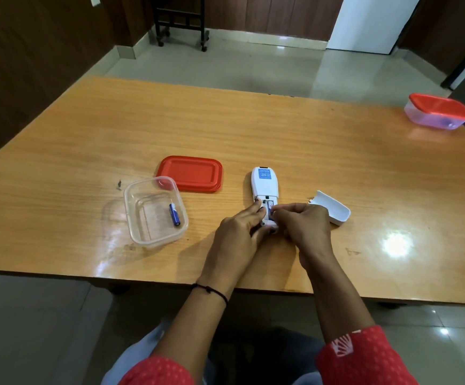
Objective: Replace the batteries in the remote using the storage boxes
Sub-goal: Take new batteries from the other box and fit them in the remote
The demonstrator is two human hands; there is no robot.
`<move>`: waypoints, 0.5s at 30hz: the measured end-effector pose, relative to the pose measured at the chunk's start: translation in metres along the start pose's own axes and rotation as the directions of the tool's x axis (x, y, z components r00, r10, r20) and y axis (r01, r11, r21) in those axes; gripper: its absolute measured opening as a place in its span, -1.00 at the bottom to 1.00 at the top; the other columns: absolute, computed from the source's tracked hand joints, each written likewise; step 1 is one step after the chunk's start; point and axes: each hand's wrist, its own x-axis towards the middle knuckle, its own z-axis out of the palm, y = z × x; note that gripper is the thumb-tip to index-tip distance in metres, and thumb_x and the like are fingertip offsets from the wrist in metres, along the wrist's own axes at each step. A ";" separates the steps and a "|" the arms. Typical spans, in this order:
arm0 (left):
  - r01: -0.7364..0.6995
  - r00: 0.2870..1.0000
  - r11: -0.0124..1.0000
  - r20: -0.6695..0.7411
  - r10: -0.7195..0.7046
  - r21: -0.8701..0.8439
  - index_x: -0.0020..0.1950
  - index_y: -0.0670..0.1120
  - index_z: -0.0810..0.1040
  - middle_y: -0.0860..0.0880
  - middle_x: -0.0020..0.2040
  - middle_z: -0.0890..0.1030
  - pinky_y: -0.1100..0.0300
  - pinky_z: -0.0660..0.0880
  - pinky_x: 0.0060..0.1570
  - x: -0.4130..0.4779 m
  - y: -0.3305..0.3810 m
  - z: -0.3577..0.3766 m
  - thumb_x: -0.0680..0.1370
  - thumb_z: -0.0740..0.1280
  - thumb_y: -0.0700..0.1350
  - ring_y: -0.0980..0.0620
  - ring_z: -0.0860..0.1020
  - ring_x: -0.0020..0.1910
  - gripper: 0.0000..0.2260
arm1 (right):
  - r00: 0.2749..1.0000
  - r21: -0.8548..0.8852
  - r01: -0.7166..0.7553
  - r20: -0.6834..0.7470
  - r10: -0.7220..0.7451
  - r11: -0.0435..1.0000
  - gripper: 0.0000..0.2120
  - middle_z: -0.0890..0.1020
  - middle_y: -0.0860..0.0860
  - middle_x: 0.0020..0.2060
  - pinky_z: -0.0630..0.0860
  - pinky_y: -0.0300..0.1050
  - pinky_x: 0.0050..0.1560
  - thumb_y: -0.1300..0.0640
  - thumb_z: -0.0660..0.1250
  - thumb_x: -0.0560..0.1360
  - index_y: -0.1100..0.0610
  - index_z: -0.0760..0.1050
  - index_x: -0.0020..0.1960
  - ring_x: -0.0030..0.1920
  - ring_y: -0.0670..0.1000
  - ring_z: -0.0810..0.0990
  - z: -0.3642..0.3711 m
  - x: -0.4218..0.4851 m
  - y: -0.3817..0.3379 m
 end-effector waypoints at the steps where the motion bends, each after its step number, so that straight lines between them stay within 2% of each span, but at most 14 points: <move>1: 0.004 1.000 1.000 0.001 -0.004 -0.007 0.30 -0.15 0.49 -0.06 0.37 0.47 0.41 0.28 0.28 0.000 0.000 0.000 0.47 0.43 -0.14 0.09 0.45 0.33 -0.59 | 1.000 0.007 -0.006 0.003 0.006 1.000 -0.91 0.69 0.06 -0.34 0.48 -0.15 -0.28 0.28 0.41 0.32 0.13 0.67 -0.26 -0.37 -0.06 0.57 0.000 0.001 -0.001; 8: 0.032 0.999 0.999 0.004 -0.032 -0.003 0.34 -0.13 0.46 -0.03 0.39 0.45 0.38 0.29 0.30 -0.001 0.003 -0.001 0.48 0.41 -0.16 0.12 0.42 0.35 -0.57 | 0.999 -0.010 0.007 0.041 -0.007 1.000 -0.94 0.64 0.00 -0.40 0.41 -0.28 -0.40 0.25 0.42 0.35 0.15 0.66 -0.21 -0.53 -0.22 0.48 -0.002 0.001 0.000; 12: 0.015 1.000 0.999 0.006 -0.016 0.035 0.39 -0.08 0.40 0.00 0.43 0.40 0.30 0.27 0.36 -0.005 0.010 -0.012 0.52 0.36 -0.15 0.13 0.35 0.40 -0.56 | 0.988 -0.080 0.152 0.035 -0.150 0.985 -0.88 0.68 -0.01 -0.24 0.54 -0.16 -0.19 0.23 0.38 0.40 0.09 0.66 -0.11 -0.23 -0.11 0.61 -0.006 -0.003 -0.001; 15: -0.028 0.982 0.997 -0.183 0.042 0.076 0.35 -0.08 0.46 -0.02 0.39 0.45 0.29 0.28 0.32 -0.007 0.014 -0.035 0.53 0.34 -0.20 0.10 0.40 0.37 -0.63 | 0.945 -0.101 0.325 0.008 -0.326 0.940 -0.85 0.65 -0.08 -0.18 0.44 -0.36 -0.25 0.22 0.36 0.43 0.03 0.62 -0.05 -0.24 -0.15 0.53 -0.006 -0.013 -0.009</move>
